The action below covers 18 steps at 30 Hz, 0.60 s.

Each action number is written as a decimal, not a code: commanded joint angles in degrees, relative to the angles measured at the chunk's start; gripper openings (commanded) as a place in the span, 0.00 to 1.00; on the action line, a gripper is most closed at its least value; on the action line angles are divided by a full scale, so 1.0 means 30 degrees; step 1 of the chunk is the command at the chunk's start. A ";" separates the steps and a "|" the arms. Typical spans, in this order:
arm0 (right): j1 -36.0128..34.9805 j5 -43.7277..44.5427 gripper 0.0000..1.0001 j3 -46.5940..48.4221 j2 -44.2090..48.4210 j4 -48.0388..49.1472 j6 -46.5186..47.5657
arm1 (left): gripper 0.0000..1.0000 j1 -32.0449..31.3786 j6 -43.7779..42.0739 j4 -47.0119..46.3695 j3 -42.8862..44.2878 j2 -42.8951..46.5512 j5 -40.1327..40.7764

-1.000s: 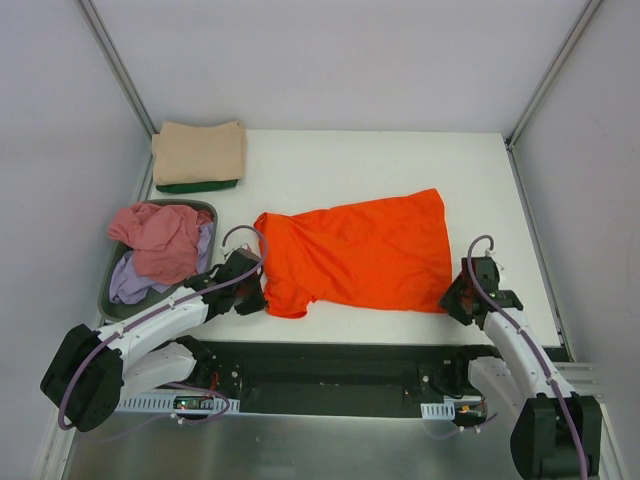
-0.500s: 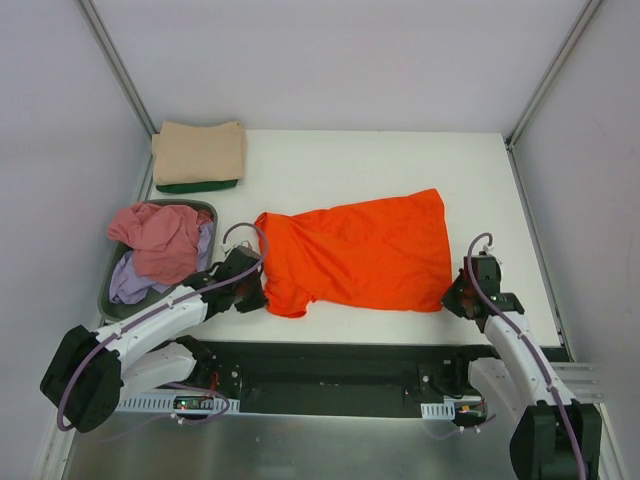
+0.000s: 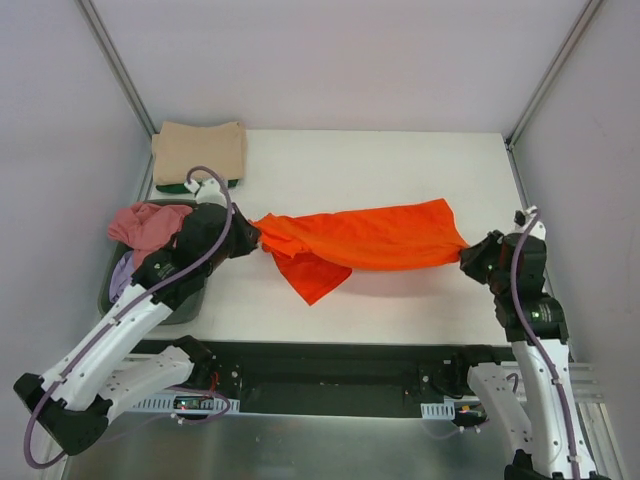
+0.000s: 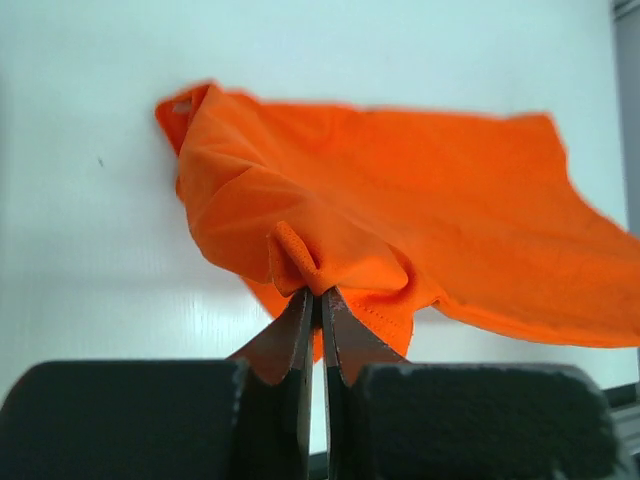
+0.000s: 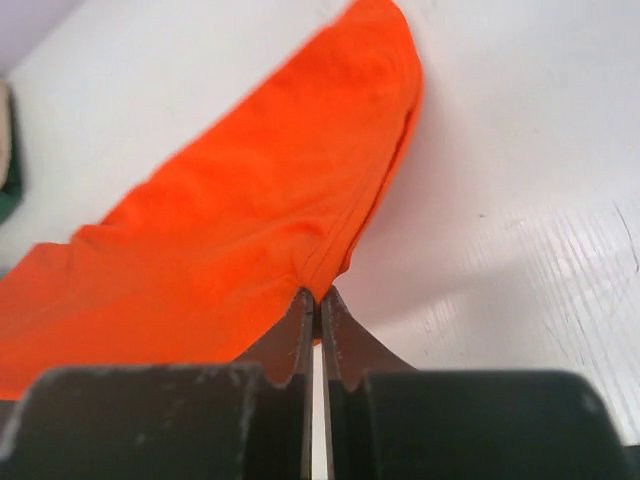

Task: Fold and stack the t-shirts
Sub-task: Flatten out the tshirt

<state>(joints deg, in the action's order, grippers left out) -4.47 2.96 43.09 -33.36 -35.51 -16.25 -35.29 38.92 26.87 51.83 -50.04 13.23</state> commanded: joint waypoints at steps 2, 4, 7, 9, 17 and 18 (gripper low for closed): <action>0.0083 0.0215 0.00 0.3969 0.0282 -0.1347 0.0114 | 0.00 -0.0103 -0.2539 0.0740 0.3810 0.1473 0.2590; 0.0084 -0.0340 0.00 0.5376 0.0310 -0.1523 0.0085 | 0.00 -0.0103 -0.3125 0.0769 0.5012 0.1854 0.2765; 0.0084 -0.0752 0.00 0.7397 0.0312 -0.1757 0.0172 | 0.00 -0.0103 -0.4004 0.0769 0.7149 0.2295 0.2767; 0.0083 -0.0782 0.00 0.9446 0.0282 -0.2050 0.0347 | 0.00 -0.0103 -0.4619 0.0769 0.8729 0.2325 0.2213; 0.0084 -0.2918 0.00 1.6128 0.0369 -0.3660 0.1607 | 0.00 -0.0103 -0.7140 0.0856 1.4415 0.2676 -0.3440; 0.0084 -0.3211 0.00 1.6714 0.0370 -0.3837 0.1637 | 0.00 -0.0103 -0.7316 0.0915 1.5117 0.2677 -0.4112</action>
<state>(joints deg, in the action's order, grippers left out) -4.47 -2.81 85.97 -32.97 -44.12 -13.96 -35.29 22.41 30.44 90.04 -42.96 10.35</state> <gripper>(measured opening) 0.019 0.009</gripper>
